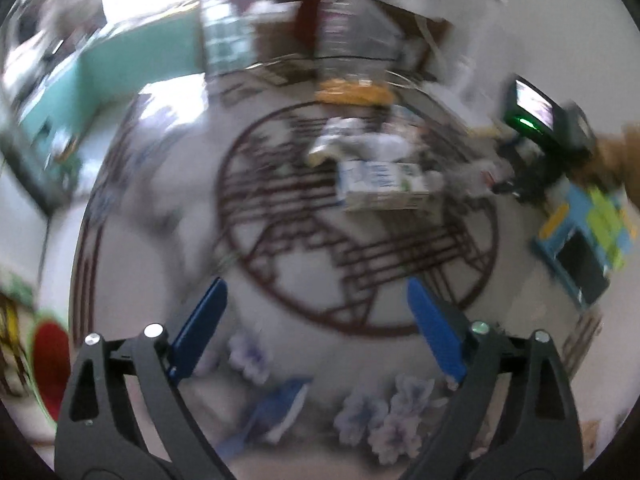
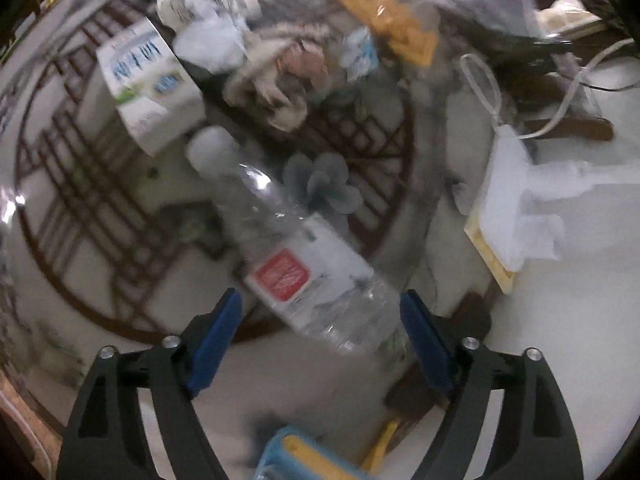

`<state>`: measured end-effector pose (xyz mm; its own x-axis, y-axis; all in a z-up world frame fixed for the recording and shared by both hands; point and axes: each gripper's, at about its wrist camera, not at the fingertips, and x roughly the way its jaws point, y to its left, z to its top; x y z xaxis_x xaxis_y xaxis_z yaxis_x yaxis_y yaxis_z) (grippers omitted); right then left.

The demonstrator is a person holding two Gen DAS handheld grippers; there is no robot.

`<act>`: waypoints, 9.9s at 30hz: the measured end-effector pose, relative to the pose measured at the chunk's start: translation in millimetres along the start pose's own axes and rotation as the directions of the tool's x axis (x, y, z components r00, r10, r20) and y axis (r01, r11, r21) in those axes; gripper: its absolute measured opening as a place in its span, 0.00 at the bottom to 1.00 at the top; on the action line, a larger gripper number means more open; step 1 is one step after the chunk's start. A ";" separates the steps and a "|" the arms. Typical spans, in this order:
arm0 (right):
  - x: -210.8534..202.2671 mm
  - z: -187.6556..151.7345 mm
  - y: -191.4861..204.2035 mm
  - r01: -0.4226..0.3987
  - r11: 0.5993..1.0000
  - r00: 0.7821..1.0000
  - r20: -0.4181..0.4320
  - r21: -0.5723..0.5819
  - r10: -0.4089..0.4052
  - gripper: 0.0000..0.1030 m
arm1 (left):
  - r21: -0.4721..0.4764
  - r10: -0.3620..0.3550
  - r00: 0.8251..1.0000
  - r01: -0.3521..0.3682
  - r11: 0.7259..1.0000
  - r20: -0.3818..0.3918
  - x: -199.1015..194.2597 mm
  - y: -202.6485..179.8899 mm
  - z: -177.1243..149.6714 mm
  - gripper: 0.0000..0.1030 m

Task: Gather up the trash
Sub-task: 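Grasp the clear water bottle with the right tool while the left tool reaches the milk carton, then grasp the white milk carton with the left tool while the right tool holds the water bottle, then carry the milk carton and water bottle over the red bucket with both tools, then open both tools to drop the milk carton and water bottle into the bucket, then grasp the white printed paper cup with the left tool while the right tool grasps the crumpled paper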

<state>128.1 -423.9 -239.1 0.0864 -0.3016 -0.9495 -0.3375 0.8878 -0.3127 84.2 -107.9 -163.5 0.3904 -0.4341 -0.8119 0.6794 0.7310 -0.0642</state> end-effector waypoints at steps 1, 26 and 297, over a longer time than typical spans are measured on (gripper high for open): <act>7.7 2.2 -1.4 -0.005 1.000 1.000 -0.012 -0.018 0.005 0.81 | 0.037 -0.001 1.000 0.001 0.999 -0.007 5.5 -6.6 5.8 0.89; 16.9 -114.7 -45.9 -0.625 0.482 0.777 0.551 0.614 0.305 0.60 | 0.759 -0.020 0.958 0.240 0.605 -0.286 203.9 -99.5 99.1 0.90; -11.3 -90.5 -11.4 -0.658 0.393 0.742 0.643 0.643 0.189 0.36 | -0.065 0.004 0.987 -0.014 0.998 -0.161 222.7 -6.5 169.1 0.79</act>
<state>46.1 -462.1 -222.5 0.6033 0.1676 -0.7797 0.4130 0.7706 0.4853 271.8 -298.4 -245.8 0.2879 -0.3410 -0.8949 0.6318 0.7699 -0.0901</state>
